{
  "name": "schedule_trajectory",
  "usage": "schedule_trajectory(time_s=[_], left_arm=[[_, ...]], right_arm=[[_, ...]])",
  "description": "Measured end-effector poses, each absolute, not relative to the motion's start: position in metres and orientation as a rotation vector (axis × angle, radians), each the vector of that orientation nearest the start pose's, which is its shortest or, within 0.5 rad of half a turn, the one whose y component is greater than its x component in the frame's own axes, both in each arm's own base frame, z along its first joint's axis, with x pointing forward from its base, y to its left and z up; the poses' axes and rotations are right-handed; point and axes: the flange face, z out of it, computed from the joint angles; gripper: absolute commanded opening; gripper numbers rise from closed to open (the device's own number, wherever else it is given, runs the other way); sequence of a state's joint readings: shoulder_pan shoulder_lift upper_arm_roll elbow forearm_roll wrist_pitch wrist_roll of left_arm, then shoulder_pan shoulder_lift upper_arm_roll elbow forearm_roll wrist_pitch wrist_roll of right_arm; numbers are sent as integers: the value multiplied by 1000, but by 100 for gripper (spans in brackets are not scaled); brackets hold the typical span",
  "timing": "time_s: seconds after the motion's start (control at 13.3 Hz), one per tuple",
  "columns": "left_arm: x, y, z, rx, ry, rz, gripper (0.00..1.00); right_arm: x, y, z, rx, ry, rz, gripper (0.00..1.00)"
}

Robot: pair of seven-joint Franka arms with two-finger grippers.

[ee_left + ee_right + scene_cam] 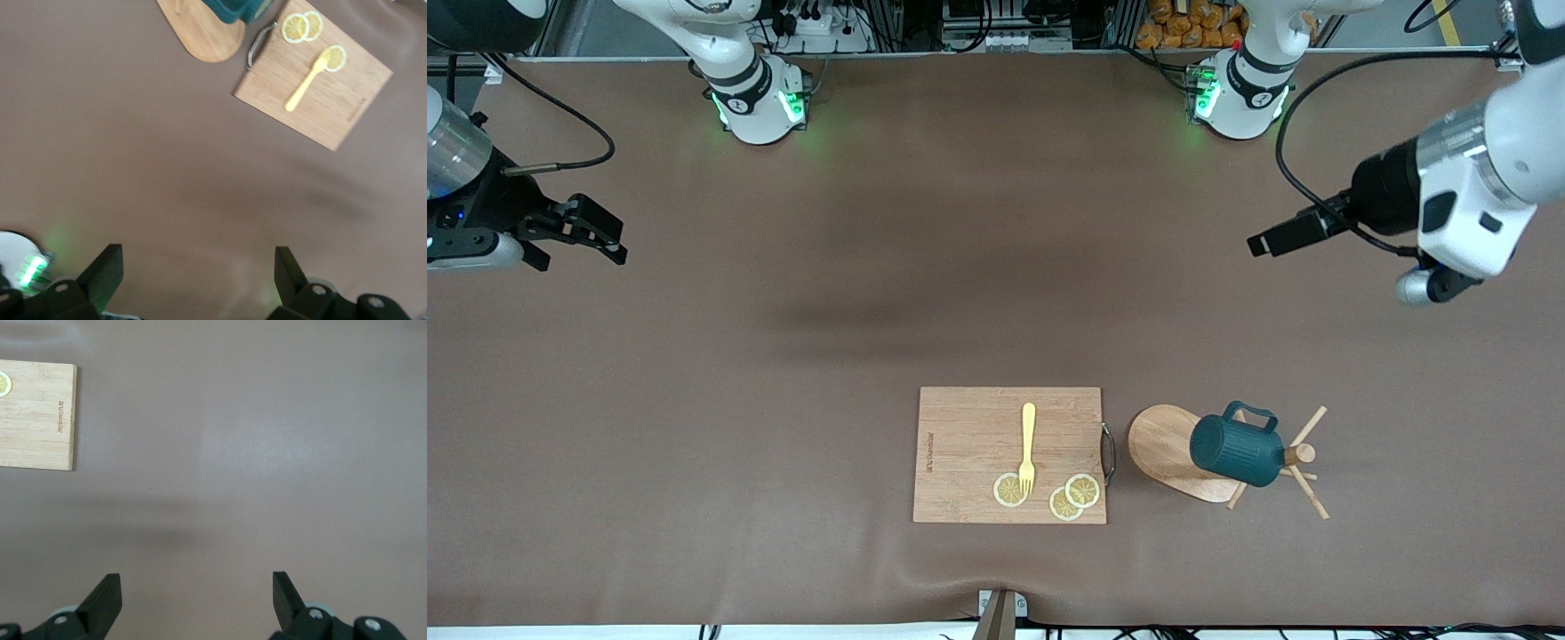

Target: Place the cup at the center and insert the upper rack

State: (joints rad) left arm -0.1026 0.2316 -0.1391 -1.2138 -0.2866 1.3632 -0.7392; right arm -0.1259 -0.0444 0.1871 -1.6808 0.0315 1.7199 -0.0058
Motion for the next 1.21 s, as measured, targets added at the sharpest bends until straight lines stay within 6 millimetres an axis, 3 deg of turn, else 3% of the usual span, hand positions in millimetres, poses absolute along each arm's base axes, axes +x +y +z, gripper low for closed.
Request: schedule_trajectory(time_s=[0.23,0.53,0.83,1.21], left_arm=[[572,-170,644,-3193,-542,221,100],[574,-135,649,-3149,-171,121,100],[566,-81,661,-3149,-46,37,100],[558,-68,668,-3150,24,7,100]], right_arm=[[554,39,611,-3111,-99,-149,100],[556,41,612,-3108,-105,-180,100],[556,40,611,-3108,-102,-179,100],[557,43,611,-3107,-109,-191,100]])
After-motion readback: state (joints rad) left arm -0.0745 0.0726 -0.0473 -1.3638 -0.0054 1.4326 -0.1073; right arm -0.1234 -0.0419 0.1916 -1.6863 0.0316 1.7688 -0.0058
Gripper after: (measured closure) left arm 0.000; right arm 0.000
